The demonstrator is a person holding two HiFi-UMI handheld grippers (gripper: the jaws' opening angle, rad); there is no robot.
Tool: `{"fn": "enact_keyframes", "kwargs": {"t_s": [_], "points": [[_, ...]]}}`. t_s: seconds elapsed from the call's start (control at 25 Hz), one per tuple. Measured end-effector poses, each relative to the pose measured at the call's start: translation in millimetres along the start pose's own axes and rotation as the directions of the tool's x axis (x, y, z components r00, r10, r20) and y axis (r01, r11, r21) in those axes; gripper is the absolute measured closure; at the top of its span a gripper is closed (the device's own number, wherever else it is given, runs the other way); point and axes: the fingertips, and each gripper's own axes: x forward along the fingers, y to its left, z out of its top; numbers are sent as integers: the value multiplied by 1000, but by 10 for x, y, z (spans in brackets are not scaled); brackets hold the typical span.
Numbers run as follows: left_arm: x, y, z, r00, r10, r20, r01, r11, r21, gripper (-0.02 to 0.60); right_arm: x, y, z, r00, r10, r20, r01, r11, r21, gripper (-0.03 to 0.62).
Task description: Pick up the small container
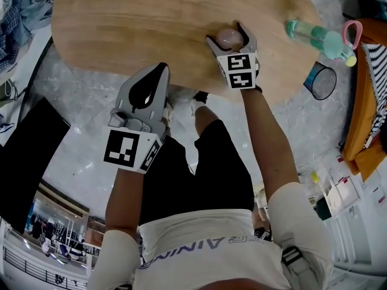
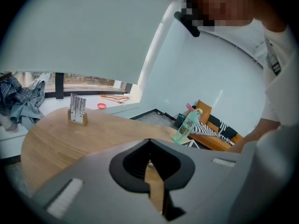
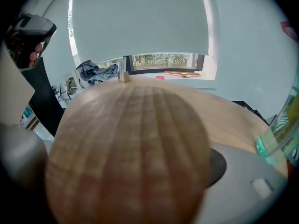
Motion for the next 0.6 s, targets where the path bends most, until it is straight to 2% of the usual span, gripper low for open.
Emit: {"fn": "enact_keyframes", "kwargs": {"t_s": [0.28, 0.6], "points": [[-109, -6, -52, 1000, -7, -7, 7, 1000, 12, 581, -59, -19, 53, 1000, -4, 17, 3, 999, 43, 164], [-324, -44, 147, 999, -1, 35, 0, 1000, 20, 581, -607, 168, 621, 989, 31, 142, -36, 999, 35, 164]]}}
